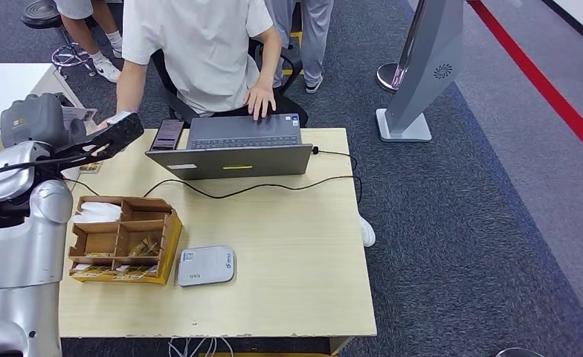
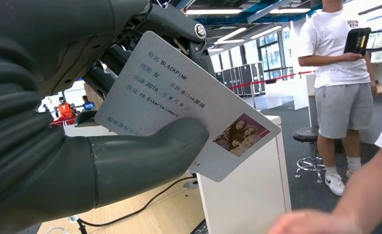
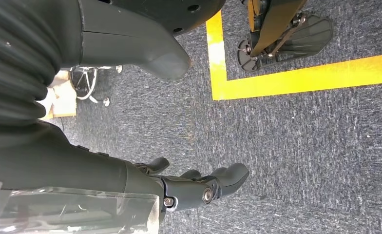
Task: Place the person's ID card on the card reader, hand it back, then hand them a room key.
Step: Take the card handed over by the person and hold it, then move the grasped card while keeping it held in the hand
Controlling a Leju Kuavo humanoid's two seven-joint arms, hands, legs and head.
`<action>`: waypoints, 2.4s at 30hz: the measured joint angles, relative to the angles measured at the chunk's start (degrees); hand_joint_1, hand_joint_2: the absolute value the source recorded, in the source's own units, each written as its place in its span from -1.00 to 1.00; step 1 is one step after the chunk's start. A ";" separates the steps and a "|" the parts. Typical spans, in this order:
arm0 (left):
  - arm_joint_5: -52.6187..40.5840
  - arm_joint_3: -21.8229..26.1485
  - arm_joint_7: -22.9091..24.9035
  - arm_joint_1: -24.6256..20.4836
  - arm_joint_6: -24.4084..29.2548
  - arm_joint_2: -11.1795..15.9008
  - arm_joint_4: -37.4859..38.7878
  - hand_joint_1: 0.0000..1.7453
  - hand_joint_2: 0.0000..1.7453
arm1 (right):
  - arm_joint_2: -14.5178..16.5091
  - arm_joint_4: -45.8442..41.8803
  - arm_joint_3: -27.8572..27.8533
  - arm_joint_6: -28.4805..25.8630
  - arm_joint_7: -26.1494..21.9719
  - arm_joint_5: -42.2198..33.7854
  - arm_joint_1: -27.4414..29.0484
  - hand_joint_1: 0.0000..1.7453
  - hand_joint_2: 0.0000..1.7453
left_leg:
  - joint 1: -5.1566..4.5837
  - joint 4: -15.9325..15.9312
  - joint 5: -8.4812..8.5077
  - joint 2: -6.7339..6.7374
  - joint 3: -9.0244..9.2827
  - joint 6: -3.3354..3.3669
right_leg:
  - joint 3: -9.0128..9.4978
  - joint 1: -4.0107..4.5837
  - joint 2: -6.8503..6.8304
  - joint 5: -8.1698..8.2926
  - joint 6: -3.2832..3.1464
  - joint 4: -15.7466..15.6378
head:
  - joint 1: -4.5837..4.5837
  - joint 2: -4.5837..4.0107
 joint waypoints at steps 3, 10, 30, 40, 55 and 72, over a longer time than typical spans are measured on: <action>0.00 -0.03 0.00 -0.04 0.00 0.03 0.09 1.00 1.00 | 0.00 0.02 0.00 0.00 0.00 -0.01 0.00 -1.00 1.00 | 0.00 0.00 0.00 0.00 0.00 0.00 | 0.00 0.00 0.00 0.00 0.00 0.00 | 0.01 0.00; 0.13 -0.06 0.00 -0.18 0.00 0.06 0.41 1.00 1.00 | -0.03 0.02 0.00 0.00 0.00 0.02 0.00 -1.00 1.00 | 0.00 0.00 0.00 0.00 0.00 0.00 | 0.00 0.00 0.00 0.00 0.00 0.00 | 0.00 0.00; -3.39 -18.89 -10.88 28.93 24.43 3.41 -31.99 1.00 1.00 | 0.13 0.13 -2.45 -2.54 -0.97 -3.38 0.50 -1.00 1.00 | -0.13 -0.03 -0.41 0.11 0.06 0.03 | 0.18 -0.10 0.15 -0.28 0.20 -0.12 | 0.16 0.00; -1.57 -24.04 -13.49 35.90 25.89 7.23 -39.57 1.00 1.00 | 0.13 0.15 -3.53 -2.79 -0.67 -3.09 0.53 -1.00 1.00 | -0.05 -0.03 -0.26 0.03 0.11 0.03 | 0.25 -0.04 0.05 -0.24 0.16 -0.08 | 0.10 0.00; -0.38 -24.05 -11.52 37.10 21.26 6.87 -35.18 1.00 1.00 | 0.18 0.17 -3.97 -3.06 -0.07 -2.57 0.48 -1.00 1.00 | -0.06 -0.03 -0.25 0.02 0.11 0.05 | 0.27 -0.05 0.04 -0.22 0.18 -0.09 | 0.10 0.00; 1.46 -23.86 -10.90 40.47 18.47 2.20 -20.34 1.00 1.00 | 0.22 0.17 -4.02 -3.04 0.41 -1.20 0.44 -1.00 1.00 | -0.06 -0.02 -0.25 0.02 0.11 0.05 | 0.27 -0.04 0.04 -0.21 0.20 -0.09 | 0.08 0.00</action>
